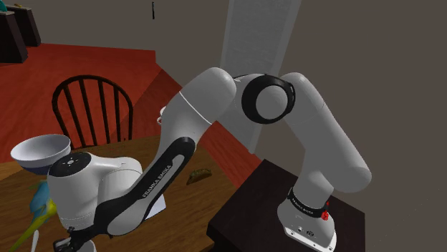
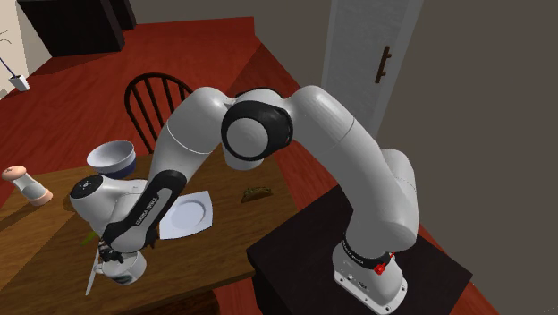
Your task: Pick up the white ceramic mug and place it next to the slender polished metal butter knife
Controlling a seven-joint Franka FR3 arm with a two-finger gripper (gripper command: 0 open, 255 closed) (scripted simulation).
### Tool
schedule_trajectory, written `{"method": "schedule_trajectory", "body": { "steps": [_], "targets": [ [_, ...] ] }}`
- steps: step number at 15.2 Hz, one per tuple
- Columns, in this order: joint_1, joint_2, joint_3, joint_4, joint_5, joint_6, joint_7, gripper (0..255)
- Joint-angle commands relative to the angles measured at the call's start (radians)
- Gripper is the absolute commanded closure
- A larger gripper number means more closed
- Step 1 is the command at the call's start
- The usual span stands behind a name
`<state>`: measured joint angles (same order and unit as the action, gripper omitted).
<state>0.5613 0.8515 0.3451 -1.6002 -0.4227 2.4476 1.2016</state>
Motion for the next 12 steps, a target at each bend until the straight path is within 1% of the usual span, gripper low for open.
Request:
{"method": "schedule_trajectory", "body": {
  "steps": [1,4,12],
  "targets": [
    [-0.007,-0.028,0.009,-0.013,0.007,-0.015,-0.004,0],
    [-0.026,-0.102,0.034,-0.042,0.031,-0.061,-0.015,0],
    [-0.026,-0.102,0.034,-0.042,0.031,-0.061,-0.015,0]
  ]
}}
